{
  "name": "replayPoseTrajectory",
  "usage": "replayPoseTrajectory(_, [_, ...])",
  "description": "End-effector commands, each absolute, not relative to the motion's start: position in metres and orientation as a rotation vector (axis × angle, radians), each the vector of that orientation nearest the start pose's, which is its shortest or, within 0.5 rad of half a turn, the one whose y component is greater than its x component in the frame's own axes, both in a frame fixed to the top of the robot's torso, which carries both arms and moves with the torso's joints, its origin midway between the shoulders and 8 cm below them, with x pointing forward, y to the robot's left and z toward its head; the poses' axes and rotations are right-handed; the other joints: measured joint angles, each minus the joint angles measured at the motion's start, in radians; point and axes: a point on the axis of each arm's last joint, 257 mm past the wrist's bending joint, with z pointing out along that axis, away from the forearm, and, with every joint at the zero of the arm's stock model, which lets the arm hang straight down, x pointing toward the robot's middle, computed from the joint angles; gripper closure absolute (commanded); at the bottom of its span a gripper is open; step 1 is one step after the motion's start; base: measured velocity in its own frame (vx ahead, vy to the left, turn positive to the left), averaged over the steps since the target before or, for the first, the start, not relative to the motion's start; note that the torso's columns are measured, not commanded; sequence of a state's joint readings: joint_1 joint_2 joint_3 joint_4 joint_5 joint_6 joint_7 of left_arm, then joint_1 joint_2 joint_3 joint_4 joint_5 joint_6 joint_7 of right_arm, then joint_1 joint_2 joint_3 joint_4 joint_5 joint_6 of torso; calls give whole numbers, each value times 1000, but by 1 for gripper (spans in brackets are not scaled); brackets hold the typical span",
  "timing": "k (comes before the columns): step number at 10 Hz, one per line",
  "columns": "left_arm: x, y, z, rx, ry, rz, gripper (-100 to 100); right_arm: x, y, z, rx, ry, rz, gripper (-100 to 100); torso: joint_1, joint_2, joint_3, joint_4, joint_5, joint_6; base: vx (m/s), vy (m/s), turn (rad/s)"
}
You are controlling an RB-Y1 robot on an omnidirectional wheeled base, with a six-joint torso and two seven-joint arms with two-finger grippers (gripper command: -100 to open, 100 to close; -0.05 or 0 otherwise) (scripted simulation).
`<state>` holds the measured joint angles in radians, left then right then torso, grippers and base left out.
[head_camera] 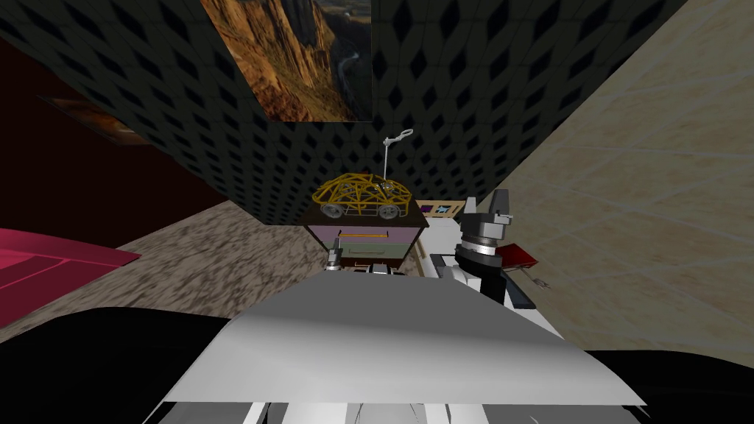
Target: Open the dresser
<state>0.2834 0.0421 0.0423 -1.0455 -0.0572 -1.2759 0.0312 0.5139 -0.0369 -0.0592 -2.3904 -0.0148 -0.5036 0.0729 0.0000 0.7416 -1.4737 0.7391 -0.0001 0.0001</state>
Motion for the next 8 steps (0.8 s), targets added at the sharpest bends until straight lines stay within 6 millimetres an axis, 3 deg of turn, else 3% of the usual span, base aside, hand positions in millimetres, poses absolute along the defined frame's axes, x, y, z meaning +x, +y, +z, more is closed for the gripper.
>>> replayPoseTrajectory(1, [346, 285, -276, -782, 907, -1280, -100, 316, -288, 70, 521, 578, 1205, 0, 0, -1, 0, 0, 0, 0, -37, -8, 9])
replayPoseTrajectory(8, [385, 292, -269, -791, 968, -1263, -100, 316, -288, 70, 521, 578, 1205, 0, 0, -4, -2, -1, 0, 0, -49, -13, 14])
